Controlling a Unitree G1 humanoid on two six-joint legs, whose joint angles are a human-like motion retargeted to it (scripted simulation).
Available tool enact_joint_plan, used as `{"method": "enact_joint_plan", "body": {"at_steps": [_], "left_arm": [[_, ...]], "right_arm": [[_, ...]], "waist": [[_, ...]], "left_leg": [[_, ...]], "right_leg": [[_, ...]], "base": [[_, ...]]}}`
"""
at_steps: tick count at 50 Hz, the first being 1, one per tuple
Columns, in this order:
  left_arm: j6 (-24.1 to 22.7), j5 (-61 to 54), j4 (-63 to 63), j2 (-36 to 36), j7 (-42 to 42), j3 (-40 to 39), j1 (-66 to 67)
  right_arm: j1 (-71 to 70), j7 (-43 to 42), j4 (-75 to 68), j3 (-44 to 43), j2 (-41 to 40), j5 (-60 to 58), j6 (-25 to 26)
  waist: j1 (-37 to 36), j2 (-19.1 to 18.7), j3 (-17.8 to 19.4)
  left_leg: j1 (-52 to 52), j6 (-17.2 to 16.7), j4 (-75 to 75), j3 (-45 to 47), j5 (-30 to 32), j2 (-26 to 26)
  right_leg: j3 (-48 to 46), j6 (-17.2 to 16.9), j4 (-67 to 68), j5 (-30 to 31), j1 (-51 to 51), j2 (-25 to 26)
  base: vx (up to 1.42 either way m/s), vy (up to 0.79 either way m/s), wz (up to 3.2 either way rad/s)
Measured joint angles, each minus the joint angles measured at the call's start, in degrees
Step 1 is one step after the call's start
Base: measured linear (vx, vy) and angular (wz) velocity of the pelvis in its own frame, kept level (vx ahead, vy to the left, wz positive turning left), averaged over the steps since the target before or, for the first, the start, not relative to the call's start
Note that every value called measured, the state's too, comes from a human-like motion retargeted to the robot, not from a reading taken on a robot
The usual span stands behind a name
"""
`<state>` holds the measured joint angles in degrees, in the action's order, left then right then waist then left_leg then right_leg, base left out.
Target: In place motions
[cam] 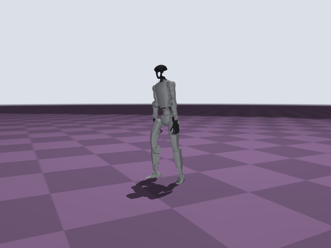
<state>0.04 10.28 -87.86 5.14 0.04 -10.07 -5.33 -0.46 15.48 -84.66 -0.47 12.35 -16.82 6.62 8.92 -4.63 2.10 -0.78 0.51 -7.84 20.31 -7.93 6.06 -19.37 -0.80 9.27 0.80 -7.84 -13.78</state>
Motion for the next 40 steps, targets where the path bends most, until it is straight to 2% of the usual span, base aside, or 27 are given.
{"method": "enact_joint_plan", "body": {"at_steps": [2,9,17,24,28,31,37,40], "left_arm": [[0.35,0.33,-0.72,1.12,0.03,-0.57,-0.14],[1.18,-1.25,-3.82,3.36,1.55,-5.39,2.26],[2.27,-1.97,-4.66,3.07,1.28,-6.64,4.45],[1.91,-2.89,-2.12,0.44,-0.65,-7.01,5.81],[1.75,-2.76,-1.40,-0.16,-1.10,-6.25,6.09],[1.48,-2.96,-0.81,-0.78,-0.86,-5.89,5.83],[0.60,-2.95,0.79,-1.25,-1.07,-4.72,5.17],[0.40,-2.30,1.24,-1.03,-0.81,-3.81,5.00]], "right_arm": [[-0.89,0.93,1.01,0.95,-0.58,0.91,-0.69],[-0.27,1.81,5.40,3.83,-2.04,-0.98,-3.30],[-0.54,0.84,2.63,4.90,-1.50,-3.56,-3.13],[-0.56,0.69,-0.07,3.88,-1.21,-1.69,-2.78],[0.02,1.16,-0.09,3.51,-1.27,-1.83,-2.89],[0.19,1.63,-0.17,2.90,-1.40,-2.41,-2.85],[0.20,2.39,-0.69,2.47,-1.47,-2.21,-3.00],[0.36,2.84,-1.04,2.18,-1.29,-2.38,-2.81]], "waist": [[-0.60,0.28,0.73],[-1.83,1.60,-0.14],[-1.89,2.68,-0.63],[-2.44,2.97,-0.93],[-3.03,3.51,-0.70],[-3.33,3.76,-0.70],[-3.43,3.23,-0.63],[-3.57,3.28,-0.65]], "left_leg": [[-0.17,0.72,0.02,1.10,0.21,-0.27],[0.82,1.77,0.17,2.54,0.98,-1.07],[1.59,2.07,-0.44,1.49,1.69,-1.94],[2.10,1.24,-0.62,1.24,2.23,-1.88],[1.91,0.36,-0.34,0.85,2.71,-2.00],[2.89,-0.68,-0.18,0.31,4.03,-2.03],[4.63,-5.01,1.20,1.07,8.28,-0.86],[4.67,-6.62,1.17,0.40,6.65,-0.78]], "right_leg": [[1.29,-0.53,1.46,-1.02,-0.62,0.83],[4.54,-2.65,5.65,-3.72,-0.39,4.63],[6.97,-2.22,4.15,-6.61,3.26,7.29],[7.32,-1.28,2.05,-6.34,5.66,8.35],[6.51,0.42,0.19,-7.61,6.69,8.71],[5.52,0.30,-1.10,-7.09,6.95,8.72],[3.81,1.02,-1.75,-6.20,5.47,9.32],[3.18,1.33,-2.18,-5.50,5.01,9.24]], "base": [[-0.04,0.22,-0.52],[0.00,0.11,-0.23],[0.00,0.00,0.00],[-0.08,-0.12,0.08],[-0.11,-0.17,0.09],[-0.16,-0.18,0.24],[-0.18,-0.13,0.22],[-0.13,-0.03,0.16]]}}
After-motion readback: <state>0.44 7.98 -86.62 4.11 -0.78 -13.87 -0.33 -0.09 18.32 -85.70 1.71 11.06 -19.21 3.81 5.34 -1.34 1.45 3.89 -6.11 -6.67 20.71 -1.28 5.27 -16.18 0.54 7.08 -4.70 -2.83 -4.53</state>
